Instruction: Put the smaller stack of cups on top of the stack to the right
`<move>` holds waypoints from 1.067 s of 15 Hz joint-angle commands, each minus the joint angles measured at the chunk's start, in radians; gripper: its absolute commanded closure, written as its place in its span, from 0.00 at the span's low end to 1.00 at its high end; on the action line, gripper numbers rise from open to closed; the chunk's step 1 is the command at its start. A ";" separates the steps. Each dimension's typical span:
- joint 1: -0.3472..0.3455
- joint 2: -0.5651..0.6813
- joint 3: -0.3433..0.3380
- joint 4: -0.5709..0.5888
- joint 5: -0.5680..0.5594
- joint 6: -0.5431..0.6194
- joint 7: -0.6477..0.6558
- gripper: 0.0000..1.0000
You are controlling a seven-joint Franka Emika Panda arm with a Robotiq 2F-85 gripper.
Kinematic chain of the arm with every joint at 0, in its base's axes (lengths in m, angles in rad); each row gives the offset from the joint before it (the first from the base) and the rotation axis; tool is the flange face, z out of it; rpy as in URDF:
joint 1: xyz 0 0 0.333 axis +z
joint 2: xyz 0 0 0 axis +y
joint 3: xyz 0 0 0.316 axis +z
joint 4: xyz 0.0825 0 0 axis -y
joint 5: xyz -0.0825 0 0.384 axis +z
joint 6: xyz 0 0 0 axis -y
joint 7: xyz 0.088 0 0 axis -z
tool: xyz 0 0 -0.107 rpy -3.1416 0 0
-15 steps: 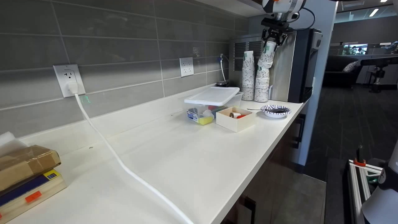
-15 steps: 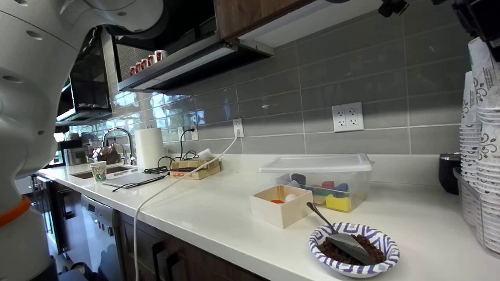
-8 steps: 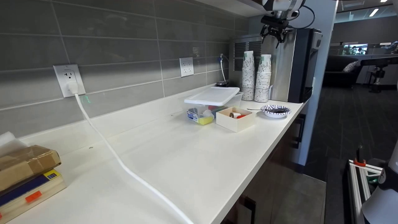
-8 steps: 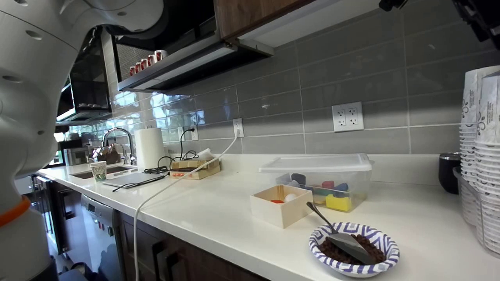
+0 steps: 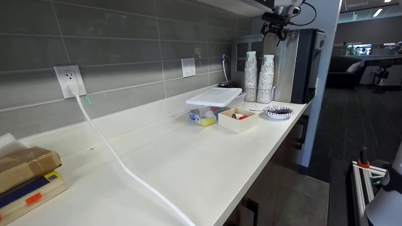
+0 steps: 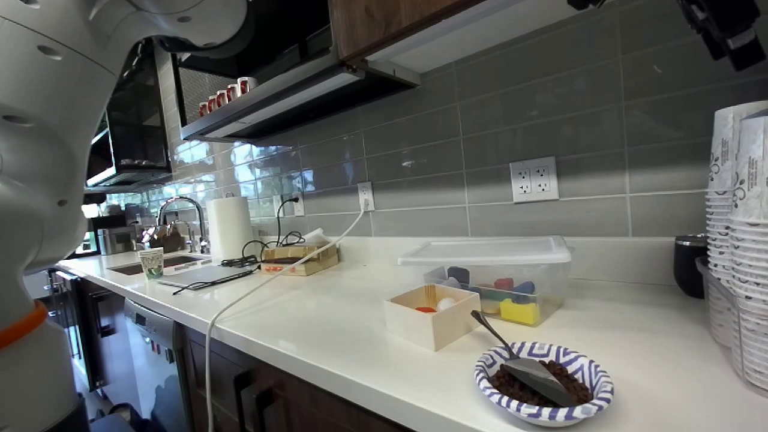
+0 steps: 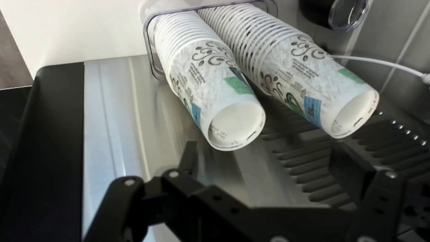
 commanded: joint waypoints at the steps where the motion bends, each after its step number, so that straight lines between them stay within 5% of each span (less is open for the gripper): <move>1: 0.015 -0.088 0.011 -0.079 0.007 -0.028 -0.023 0.00; 16: 0.208 -0.542 0.063 -0.630 -0.321 -0.012 -0.069 0.00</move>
